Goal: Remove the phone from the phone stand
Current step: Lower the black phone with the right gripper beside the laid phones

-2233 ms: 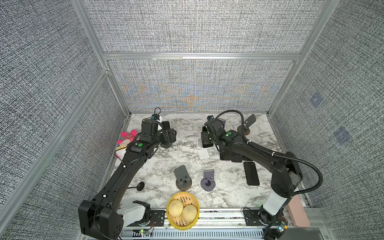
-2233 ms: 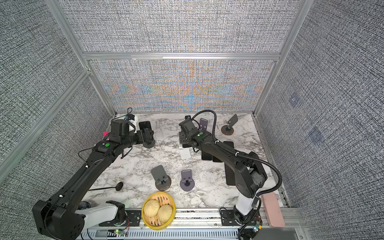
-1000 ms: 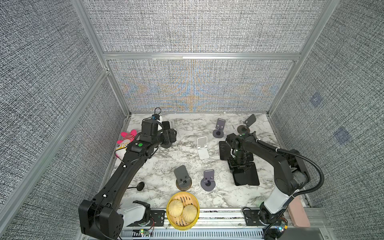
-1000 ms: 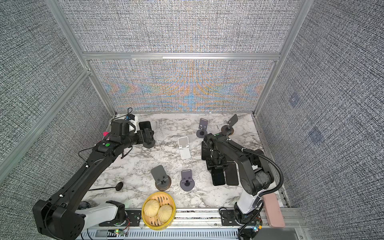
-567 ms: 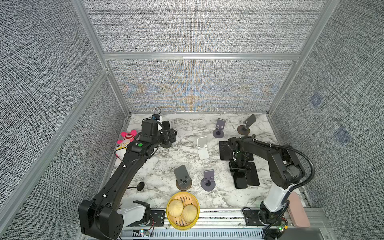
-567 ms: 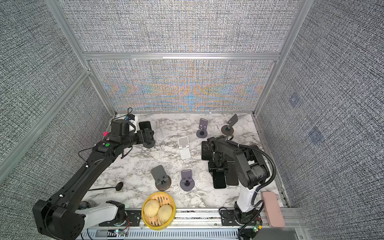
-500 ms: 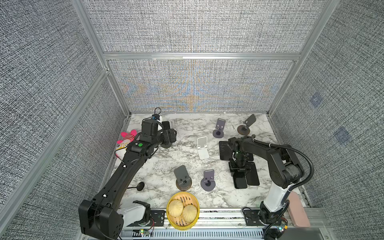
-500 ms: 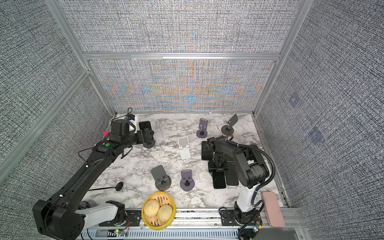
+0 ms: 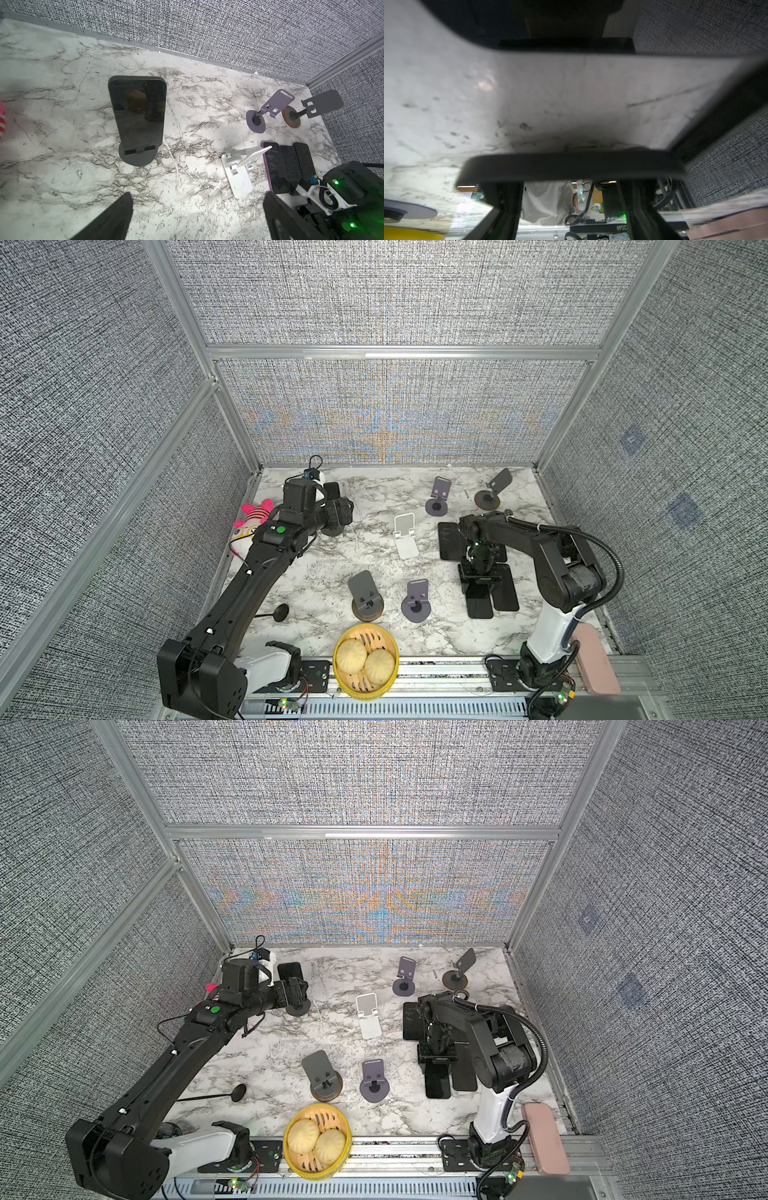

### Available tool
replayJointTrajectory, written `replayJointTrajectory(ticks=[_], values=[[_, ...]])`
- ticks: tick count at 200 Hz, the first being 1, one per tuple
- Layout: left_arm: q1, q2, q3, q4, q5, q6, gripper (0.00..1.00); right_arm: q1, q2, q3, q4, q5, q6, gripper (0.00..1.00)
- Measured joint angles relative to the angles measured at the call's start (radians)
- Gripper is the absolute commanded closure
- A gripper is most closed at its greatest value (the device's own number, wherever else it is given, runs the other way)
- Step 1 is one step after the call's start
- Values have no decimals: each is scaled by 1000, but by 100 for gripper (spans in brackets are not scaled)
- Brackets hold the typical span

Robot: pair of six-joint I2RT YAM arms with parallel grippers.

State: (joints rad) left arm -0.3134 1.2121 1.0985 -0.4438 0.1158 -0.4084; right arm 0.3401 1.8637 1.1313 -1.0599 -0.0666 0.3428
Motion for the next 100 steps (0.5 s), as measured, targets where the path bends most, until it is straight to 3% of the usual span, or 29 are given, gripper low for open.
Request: replayJointTrajectory(ticks=[100], values=[[0, 1, 0, 0, 0, 0, 1, -2, 24, 29, -31, 4, -3, 21]])
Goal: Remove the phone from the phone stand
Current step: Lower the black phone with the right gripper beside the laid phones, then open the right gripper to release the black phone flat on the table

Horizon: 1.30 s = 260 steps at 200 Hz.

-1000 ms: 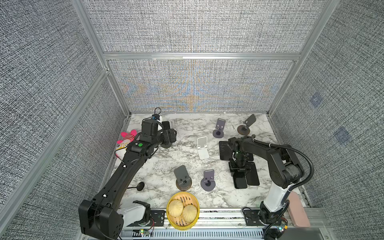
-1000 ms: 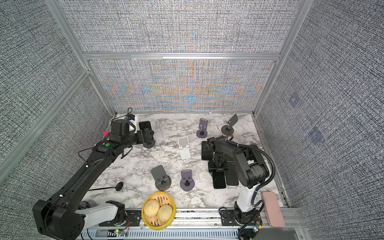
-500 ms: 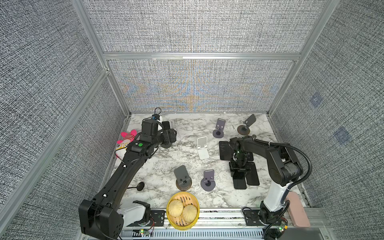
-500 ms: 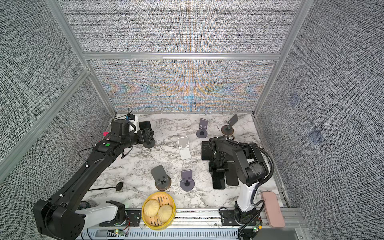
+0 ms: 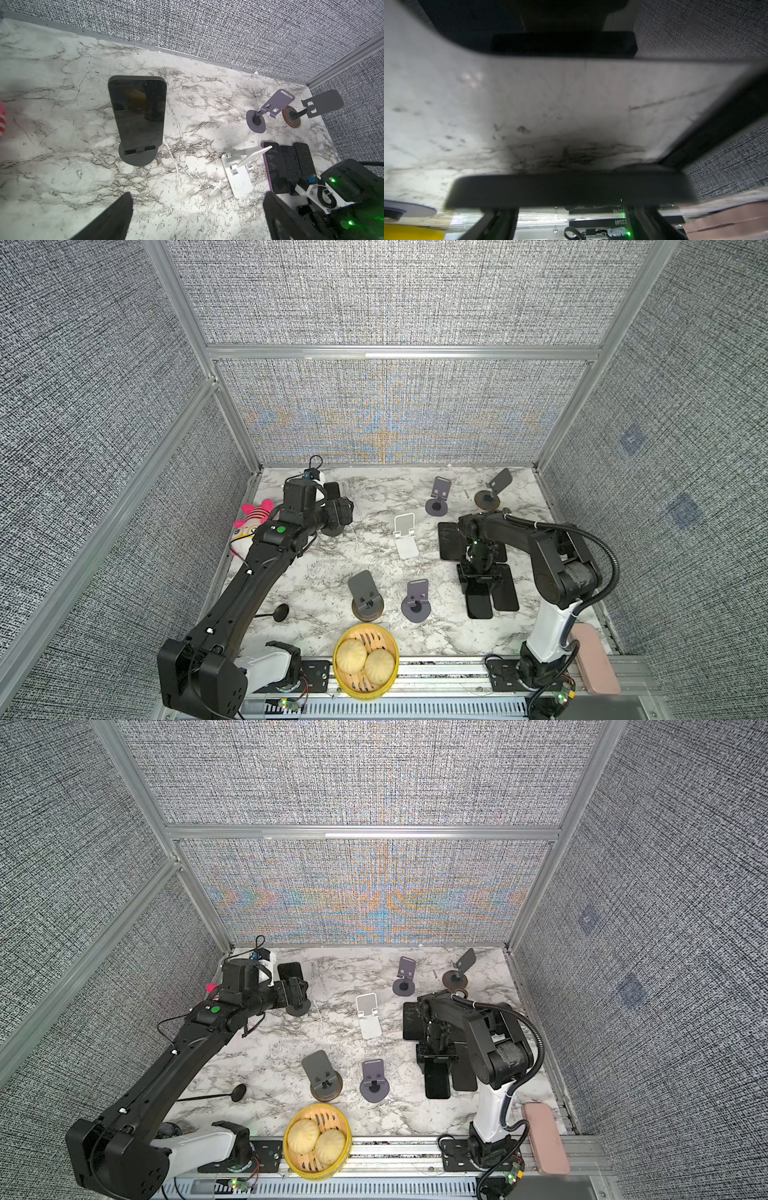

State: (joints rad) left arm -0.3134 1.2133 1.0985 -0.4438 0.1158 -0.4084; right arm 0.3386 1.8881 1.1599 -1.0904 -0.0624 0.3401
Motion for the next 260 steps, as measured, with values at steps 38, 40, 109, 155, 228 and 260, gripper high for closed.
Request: replayJointTrajectory(ticks=[38, 40, 109, 155, 228, 260], values=[[0, 0, 0, 0, 0, 0, 1, 0, 0, 9, -8, 21, 2, 19], [0, 0, 0, 0, 0, 0, 1, 0, 0, 9, -8, 22, 2, 19], [0, 0, 0, 0, 0, 0, 1, 0, -38, -7, 44, 60, 25, 24], [0, 0, 0, 0, 0, 0, 1, 0, -20, 10, 35, 60, 27, 26], [0, 0, 0, 0, 0, 0, 1, -8, -11, 24, 25, 61, 22, 31], [0, 0, 0, 0, 0, 0, 1, -24, -7, 49, 50, 89, 10, 31]])
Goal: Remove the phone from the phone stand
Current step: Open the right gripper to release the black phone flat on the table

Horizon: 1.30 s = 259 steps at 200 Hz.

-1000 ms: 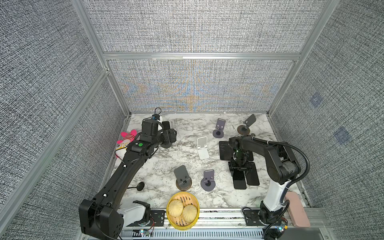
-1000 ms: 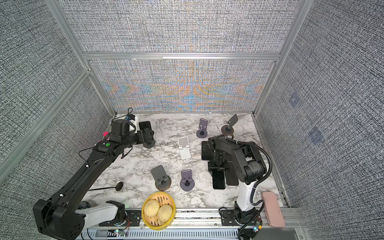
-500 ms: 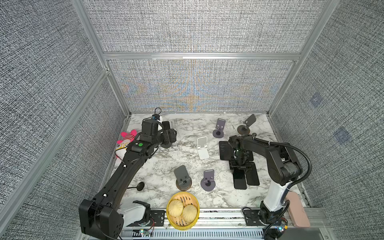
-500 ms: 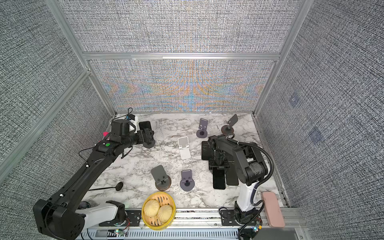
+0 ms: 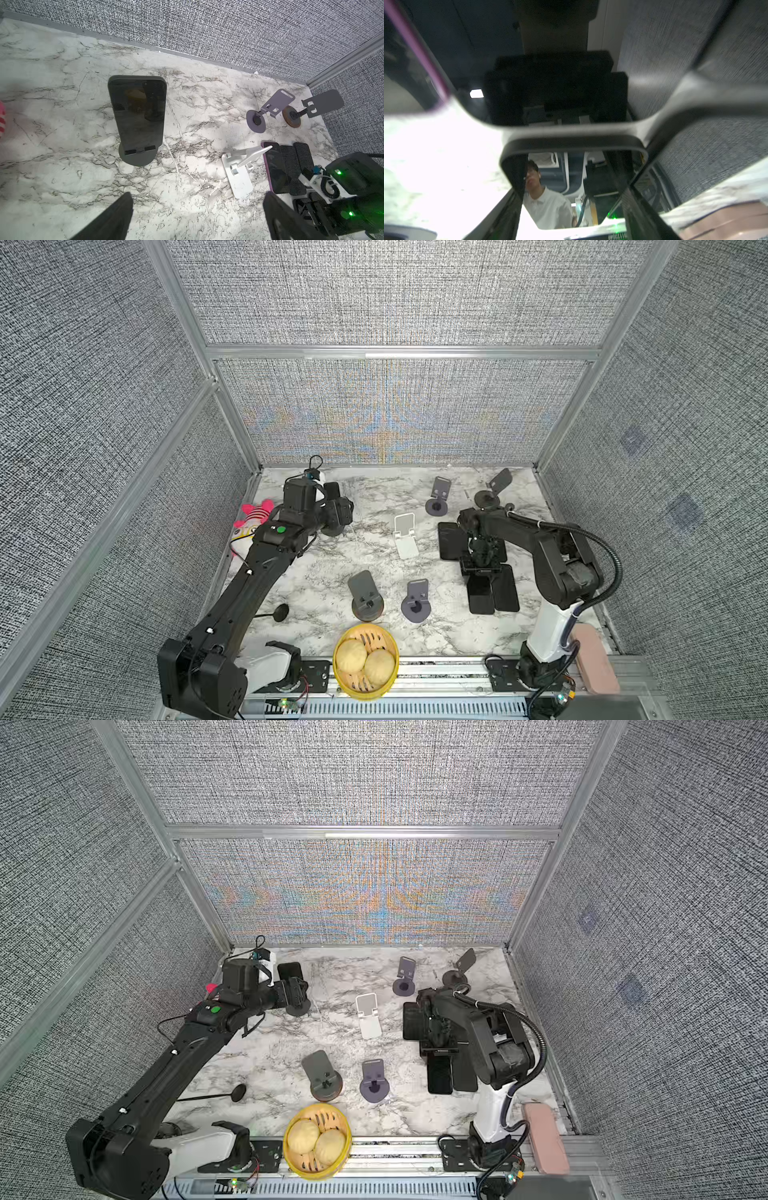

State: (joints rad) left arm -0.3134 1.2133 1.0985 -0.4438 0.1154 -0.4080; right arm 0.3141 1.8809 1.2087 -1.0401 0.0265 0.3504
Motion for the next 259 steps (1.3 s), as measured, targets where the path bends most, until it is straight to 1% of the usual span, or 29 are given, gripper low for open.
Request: replayJointTrajectory(ticks=[36, 76, 96, 150, 170, 189, 200, 221, 259], values=[[0, -2, 0, 0, 0, 0, 1, -3, 8, 15, -4, 11, -13, 31], [0, -2, 0, 0, 0, 0, 1, -5, 0, 17, -8, 17, -23, 23], [0, -3, 0, 0, 0, 0, 1, -5, -23, 17, -15, 18, -24, 21], [0, -8, 0, 0, 0, 0, 1, -6, -86, 20, -48, 29, -30, 20], [0, -11, 0, 0, 0, 0, 1, -39, -125, 16, -58, 60, -36, 21], [0, -13, 0, 0, 1, 0, 1, -89, -161, 0, -58, 88, -44, 24], [0, -15, 0, 0, 2, 0, 1, -99, -179, -2, -54, 106, -48, 28], [0, -16, 0, 0, 14, 0, 1, -93, -190, 6, -3, 63, -61, 41], [0, -16, 0, 0, 15, 0, 1, -85, -137, 25, 111, 14, -62, 55]])
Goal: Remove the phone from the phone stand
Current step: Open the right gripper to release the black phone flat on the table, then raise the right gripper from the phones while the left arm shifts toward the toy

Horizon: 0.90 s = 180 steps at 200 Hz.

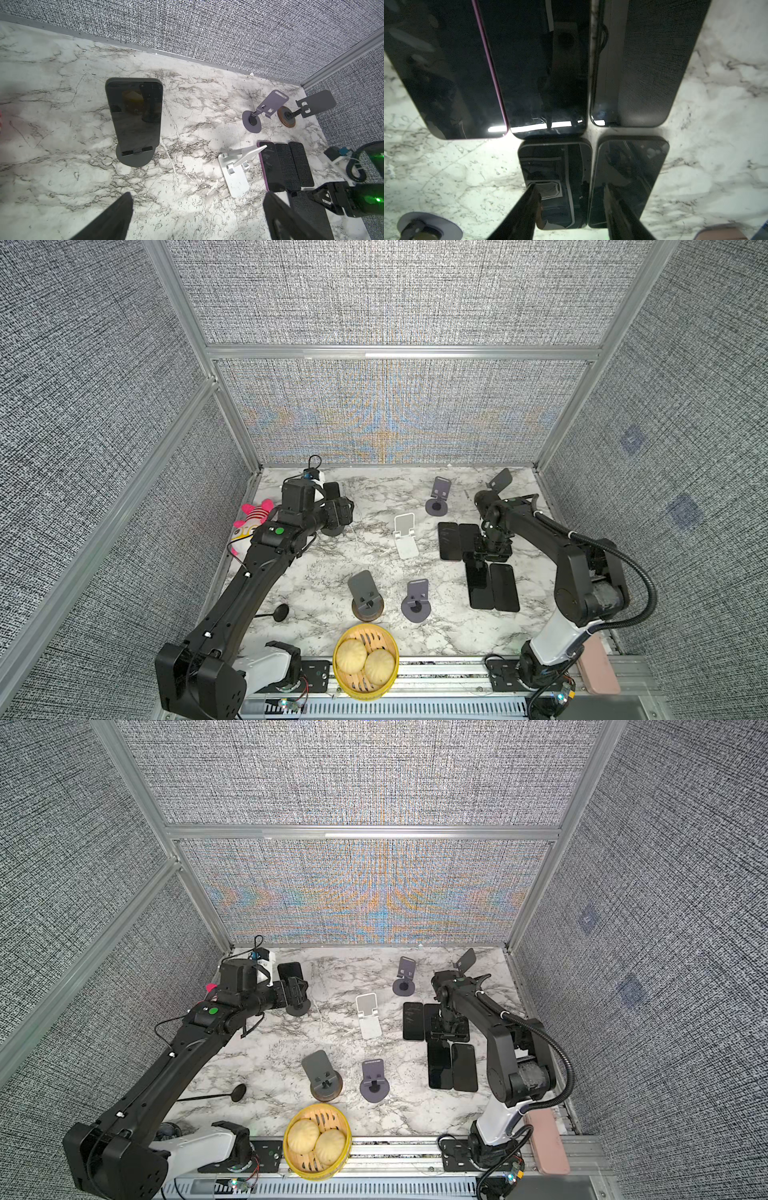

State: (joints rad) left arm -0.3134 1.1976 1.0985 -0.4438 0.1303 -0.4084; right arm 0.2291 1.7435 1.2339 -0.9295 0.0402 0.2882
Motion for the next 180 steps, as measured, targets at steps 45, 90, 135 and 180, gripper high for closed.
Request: replayJointTrajectory(ticks=[45, 90, 135, 180], values=[[0, 0, 0, 0, 0, 0, 1, 12, 52, -6, 59, -24, 0, 62], [0, 0, 0, 0, 0, 0, 1, 11, 63, -24, 71, -27, -7, 64], [0, 0, 0, 0, -1, 0, 1, 11, 70, -43, 77, -27, -7, 66], [0, 0, 0, 0, -2, 0, 1, 12, 55, -51, 76, -27, -7, 66]])
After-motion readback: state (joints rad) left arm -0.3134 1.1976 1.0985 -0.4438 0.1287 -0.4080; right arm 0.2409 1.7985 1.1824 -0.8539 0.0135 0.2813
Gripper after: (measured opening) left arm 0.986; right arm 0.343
